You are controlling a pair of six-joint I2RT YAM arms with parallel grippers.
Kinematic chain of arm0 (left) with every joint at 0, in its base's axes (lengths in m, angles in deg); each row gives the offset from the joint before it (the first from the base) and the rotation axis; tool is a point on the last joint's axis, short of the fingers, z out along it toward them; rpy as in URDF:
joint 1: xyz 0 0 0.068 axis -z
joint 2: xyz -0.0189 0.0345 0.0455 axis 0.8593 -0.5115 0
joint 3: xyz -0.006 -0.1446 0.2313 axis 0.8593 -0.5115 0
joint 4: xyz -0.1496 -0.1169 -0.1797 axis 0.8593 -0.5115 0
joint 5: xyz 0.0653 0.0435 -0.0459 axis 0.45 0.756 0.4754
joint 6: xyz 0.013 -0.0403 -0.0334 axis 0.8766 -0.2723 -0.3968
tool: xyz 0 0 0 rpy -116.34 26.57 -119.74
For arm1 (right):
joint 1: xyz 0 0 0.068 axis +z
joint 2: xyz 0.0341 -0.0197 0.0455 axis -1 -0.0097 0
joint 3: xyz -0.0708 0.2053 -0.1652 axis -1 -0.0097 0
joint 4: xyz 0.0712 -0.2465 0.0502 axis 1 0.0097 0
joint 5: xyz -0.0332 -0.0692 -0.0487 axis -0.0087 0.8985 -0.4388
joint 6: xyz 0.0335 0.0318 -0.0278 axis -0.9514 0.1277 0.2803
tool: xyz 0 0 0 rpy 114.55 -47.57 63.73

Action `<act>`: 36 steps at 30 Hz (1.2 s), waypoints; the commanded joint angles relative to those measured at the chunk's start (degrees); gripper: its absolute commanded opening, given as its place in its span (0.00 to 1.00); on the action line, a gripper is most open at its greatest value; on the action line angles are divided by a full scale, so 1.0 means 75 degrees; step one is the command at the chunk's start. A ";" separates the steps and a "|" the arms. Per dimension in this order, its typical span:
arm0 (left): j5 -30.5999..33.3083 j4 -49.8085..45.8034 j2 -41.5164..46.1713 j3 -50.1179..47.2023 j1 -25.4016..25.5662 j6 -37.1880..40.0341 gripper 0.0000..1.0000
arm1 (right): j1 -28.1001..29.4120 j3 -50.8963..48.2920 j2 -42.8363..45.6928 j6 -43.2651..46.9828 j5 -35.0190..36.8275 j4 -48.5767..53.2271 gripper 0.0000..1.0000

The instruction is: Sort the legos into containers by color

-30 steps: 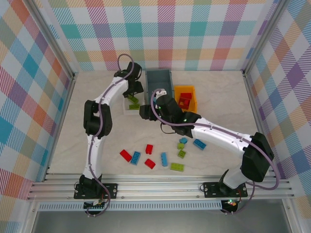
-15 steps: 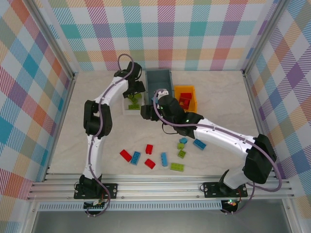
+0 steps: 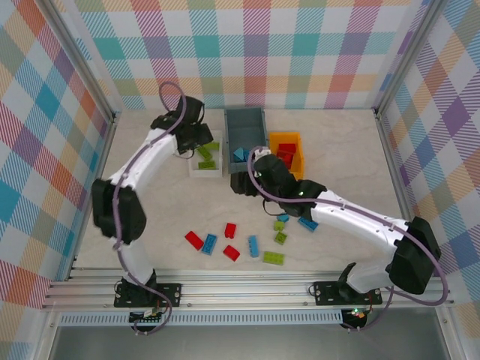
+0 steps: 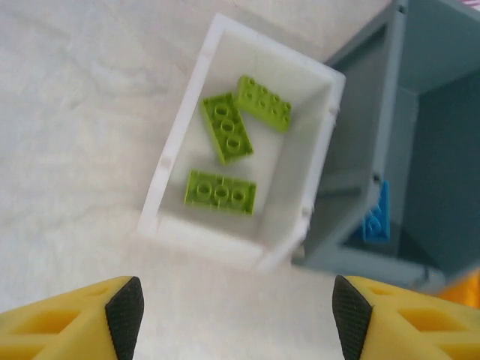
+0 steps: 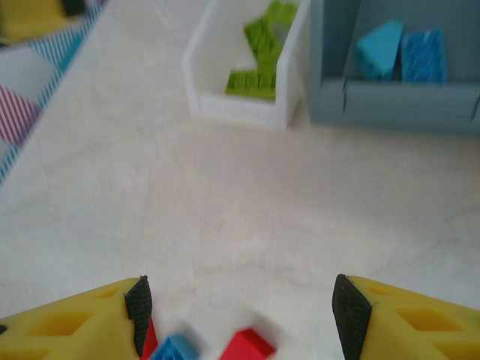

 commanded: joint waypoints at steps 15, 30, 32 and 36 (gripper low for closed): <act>-0.2873 -0.0575 0.7726 -0.5467 0.0868 -0.0395 0.70 | 0.0917 0.1744 -0.3279 -0.4740 -0.0888 0.2961 0.71; -0.3265 -0.0071 0.8138 -0.5877 0.0870 -0.0594 0.68 | 0.0652 0.2049 -0.4067 -0.5239 -0.1103 0.2809 0.49; -0.3267 -0.0044 0.8144 -0.5901 0.0870 -0.0595 0.68 | 0.0641 0.2061 -0.4098 -0.5236 -0.1119 0.2782 0.47; -0.3278 0.0037 0.8121 -0.5936 0.0870 -0.0613 0.67 | 0.0629 0.2119 -0.4086 -0.5222 -0.1067 0.2819 0.40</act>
